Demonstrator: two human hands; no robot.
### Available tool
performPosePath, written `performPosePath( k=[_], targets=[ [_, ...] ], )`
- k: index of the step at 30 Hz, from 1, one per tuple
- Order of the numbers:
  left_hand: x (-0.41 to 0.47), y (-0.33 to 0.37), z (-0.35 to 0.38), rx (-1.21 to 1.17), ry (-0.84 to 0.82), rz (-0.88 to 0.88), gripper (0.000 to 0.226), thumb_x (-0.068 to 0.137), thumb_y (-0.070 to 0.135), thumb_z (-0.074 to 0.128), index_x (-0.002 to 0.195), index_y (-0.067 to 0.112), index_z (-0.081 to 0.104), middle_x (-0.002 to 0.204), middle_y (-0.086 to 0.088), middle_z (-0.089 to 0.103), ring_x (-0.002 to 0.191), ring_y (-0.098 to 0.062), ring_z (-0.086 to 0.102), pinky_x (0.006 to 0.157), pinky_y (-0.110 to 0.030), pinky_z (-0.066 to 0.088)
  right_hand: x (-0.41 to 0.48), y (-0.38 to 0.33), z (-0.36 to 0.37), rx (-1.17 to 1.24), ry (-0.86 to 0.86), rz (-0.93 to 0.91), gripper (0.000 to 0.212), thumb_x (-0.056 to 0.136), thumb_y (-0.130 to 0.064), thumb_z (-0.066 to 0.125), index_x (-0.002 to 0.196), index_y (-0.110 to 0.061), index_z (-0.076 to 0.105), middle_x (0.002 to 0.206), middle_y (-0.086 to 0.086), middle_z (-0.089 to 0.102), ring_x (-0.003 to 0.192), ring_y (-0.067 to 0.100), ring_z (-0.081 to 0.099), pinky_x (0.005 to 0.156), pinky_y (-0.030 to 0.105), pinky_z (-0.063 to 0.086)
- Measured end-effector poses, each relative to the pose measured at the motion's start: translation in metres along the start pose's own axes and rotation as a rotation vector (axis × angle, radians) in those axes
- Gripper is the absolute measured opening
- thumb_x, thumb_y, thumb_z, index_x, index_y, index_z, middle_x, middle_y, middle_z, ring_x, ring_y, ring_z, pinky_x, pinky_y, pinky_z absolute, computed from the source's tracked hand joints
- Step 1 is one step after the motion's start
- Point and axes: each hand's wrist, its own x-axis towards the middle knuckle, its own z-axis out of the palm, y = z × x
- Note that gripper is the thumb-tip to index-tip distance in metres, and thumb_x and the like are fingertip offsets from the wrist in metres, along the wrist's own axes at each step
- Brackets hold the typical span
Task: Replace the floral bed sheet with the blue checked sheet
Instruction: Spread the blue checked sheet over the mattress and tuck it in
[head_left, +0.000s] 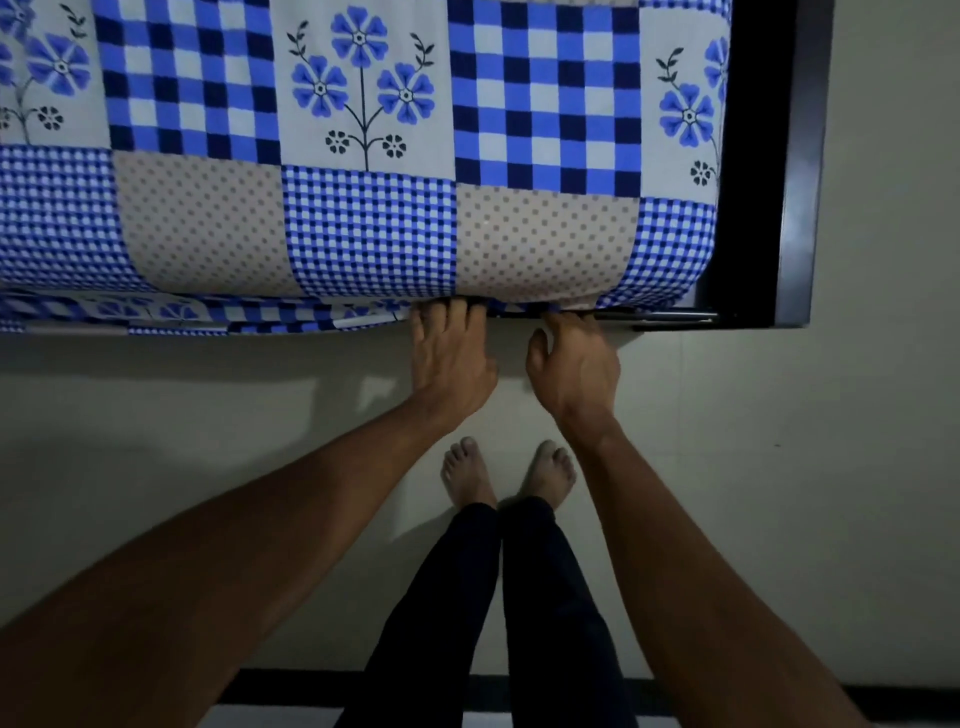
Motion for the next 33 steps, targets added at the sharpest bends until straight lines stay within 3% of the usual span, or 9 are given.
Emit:
performPosePath(
  k=[2,6,10,14,16,20,24,28,33],
  targets=[
    [0.002,0.007,0.000,-0.075,0.010,-0.075,0.060,0.071,0.032,0.067,0.125,0.014,0.050,0.126,-0.012,0.048,0.117,-0.037,0.045,0.110,-0.057,0.030,-0.010,-0.002,0.003,0.069,0.058,-0.092,0.022,0.078,-0.009,0.061,0.097,-0.009,0.072,0.097,0.009,0.072,0.094,0.029,0.064,0.076,0.036,0.053],
    [-0.003,0.000,0.003,-0.112,0.053,-0.038,0.067,0.070,0.025,0.064,0.135,0.017,0.047,0.135,-0.007,0.045,0.124,-0.034,0.041,0.114,-0.055,0.027,-0.014,-0.009,0.021,0.159,0.029,-0.274,0.039,0.086,-0.014,0.049,0.117,-0.002,0.069,0.122,0.014,0.069,0.114,0.032,0.060,0.105,0.044,0.046],
    [-0.013,-0.019,0.003,-0.158,0.079,0.102,0.073,0.074,0.023,0.063,0.143,0.014,0.041,0.140,-0.005,0.044,0.133,-0.028,0.038,0.117,-0.050,0.023,0.003,-0.018,0.024,0.003,-0.062,-0.180,0.041,0.080,-0.017,0.046,0.113,-0.013,0.069,0.111,0.006,0.071,0.104,0.032,0.061,0.096,0.047,0.046],
    [-0.016,-0.018,0.006,-0.206,0.030,0.242,0.073,0.078,0.022,0.059,0.146,0.004,0.039,0.148,-0.012,0.040,0.137,-0.030,0.036,0.119,-0.046,0.024,0.003,-0.025,0.023,-0.156,-0.291,-0.100,0.052,0.084,-0.028,0.056,0.136,-0.025,0.052,0.137,-0.005,0.058,0.130,0.023,0.044,0.115,0.055,0.023],
    [-0.012,-0.011,0.006,-0.192,-0.032,0.239,0.076,0.072,0.022,0.067,0.141,0.002,0.042,0.145,-0.015,0.041,0.134,-0.032,0.038,0.116,-0.045,0.030,0.006,-0.027,0.022,-0.178,-0.360,-0.059,0.053,0.087,-0.030,0.054,0.140,-0.029,0.044,0.143,-0.008,0.052,0.134,0.021,0.037,0.110,0.053,0.025],
    [0.001,-0.001,-0.001,-0.179,-0.029,0.195,0.072,0.060,0.026,0.074,0.125,0.005,0.050,0.123,-0.012,0.052,0.114,-0.030,0.049,0.106,-0.043,0.039,0.020,-0.029,0.013,-0.205,-0.393,-0.056,0.040,0.091,-0.027,0.049,0.131,-0.028,0.051,0.139,-0.005,0.056,0.133,0.023,0.039,0.100,0.048,0.031],
    [0.013,-0.009,-0.007,-0.249,-0.077,0.184,0.057,0.074,0.019,0.067,0.126,0.000,0.052,0.123,-0.021,0.058,0.113,-0.038,0.053,0.098,-0.043,0.041,0.028,-0.016,0.001,-0.127,-0.498,-0.139,0.056,0.089,-0.031,0.059,0.143,-0.027,0.046,0.150,-0.003,0.047,0.140,0.025,0.034,0.106,0.047,0.032],
    [0.032,-0.006,-0.017,-0.278,-0.175,0.043,0.044,0.085,0.028,0.062,0.125,0.008,0.060,0.123,-0.017,0.064,0.112,-0.036,0.059,0.089,-0.039,0.049,0.007,0.018,-0.004,0.037,-0.322,-0.200,0.059,0.087,-0.023,0.059,0.145,-0.019,0.048,0.147,0.001,0.052,0.134,0.027,0.044,0.100,0.048,0.045],
    [0.030,0.000,-0.013,-0.265,-0.242,0.046,0.066,0.083,0.039,0.066,0.140,0.012,0.048,0.133,-0.016,0.057,0.121,-0.036,0.053,0.102,-0.042,0.044,-0.004,0.038,-0.005,-0.119,-0.292,-0.139,0.063,0.090,-0.033,0.059,0.149,-0.021,0.039,0.152,-0.004,0.042,0.143,0.024,0.032,0.103,0.049,0.040]
  ],
)
